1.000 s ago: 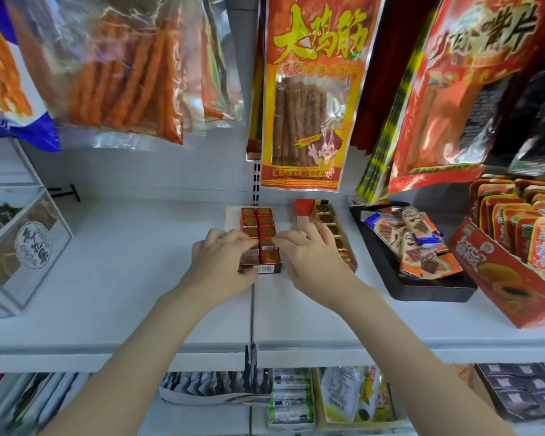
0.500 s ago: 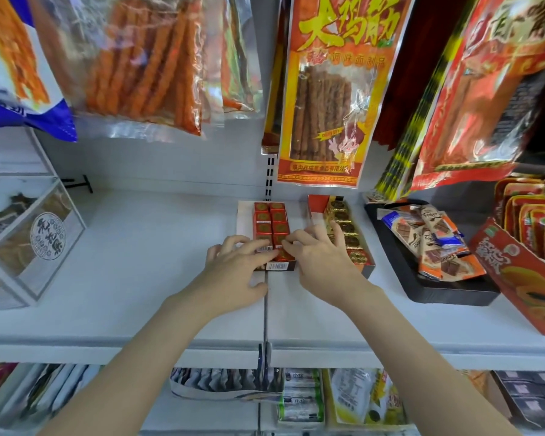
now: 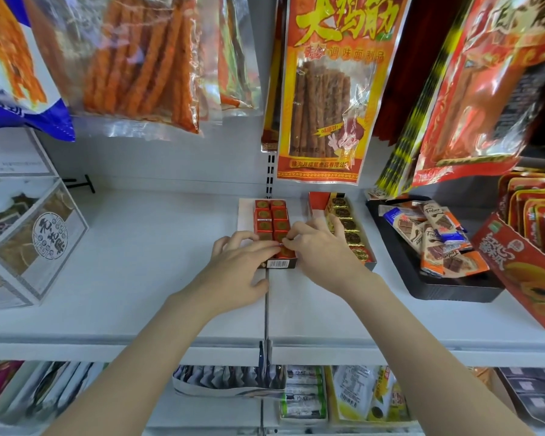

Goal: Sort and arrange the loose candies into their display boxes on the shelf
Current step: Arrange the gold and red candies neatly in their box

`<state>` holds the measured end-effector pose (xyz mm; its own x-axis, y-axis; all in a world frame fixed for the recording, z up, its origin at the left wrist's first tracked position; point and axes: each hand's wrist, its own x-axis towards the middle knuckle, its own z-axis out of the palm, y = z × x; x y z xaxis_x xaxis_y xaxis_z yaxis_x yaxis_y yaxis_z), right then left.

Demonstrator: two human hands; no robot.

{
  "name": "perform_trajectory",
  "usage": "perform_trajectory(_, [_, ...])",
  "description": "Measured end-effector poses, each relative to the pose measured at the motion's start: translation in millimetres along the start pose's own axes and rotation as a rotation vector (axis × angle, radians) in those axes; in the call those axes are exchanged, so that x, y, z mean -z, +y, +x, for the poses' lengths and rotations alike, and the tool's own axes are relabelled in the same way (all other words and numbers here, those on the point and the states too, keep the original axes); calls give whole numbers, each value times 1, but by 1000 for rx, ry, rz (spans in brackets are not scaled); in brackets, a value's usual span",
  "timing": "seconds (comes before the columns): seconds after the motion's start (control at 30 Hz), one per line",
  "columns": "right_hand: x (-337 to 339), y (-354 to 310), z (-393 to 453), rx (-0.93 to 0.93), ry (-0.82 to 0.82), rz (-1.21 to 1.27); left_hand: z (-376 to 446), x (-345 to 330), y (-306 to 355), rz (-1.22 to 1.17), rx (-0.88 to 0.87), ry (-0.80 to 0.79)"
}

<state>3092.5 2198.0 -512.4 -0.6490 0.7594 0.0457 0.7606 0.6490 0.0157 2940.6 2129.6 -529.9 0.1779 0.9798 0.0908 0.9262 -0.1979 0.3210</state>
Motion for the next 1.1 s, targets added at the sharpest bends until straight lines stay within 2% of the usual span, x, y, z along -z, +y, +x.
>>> perform_trajectory(0.13, [-3, 0, 6, -46, 26, 137, 2, 7, 4, -30, 1, 57])
perform_trajectory(0.27, [-1, 5, 18, -157, 132, 245, 1, 13, 6, -92, 38, 78])
perform_trajectory(0.4, [-3, 8, 22, -146, 109, 278, 7, 13, -5, -156, 62, 152])
perform_trajectory(0.47, [-5, 6, 23, -136, 93, 278, 9, 11, -13, -120, 107, 165])
perform_trajectory(0.63, [-4, 5, 23, -116, 89, 238, 12, 8, -20, -35, 89, 149])
perform_trajectory(0.8, [-1, 6, 26, -186, 156, 425, 14, 8, -14, -46, 110, 181])
perform_trajectory(1.1, [-1, 1, 28, -314, 99, 252, 30, -4, -1, -91, 239, 166])
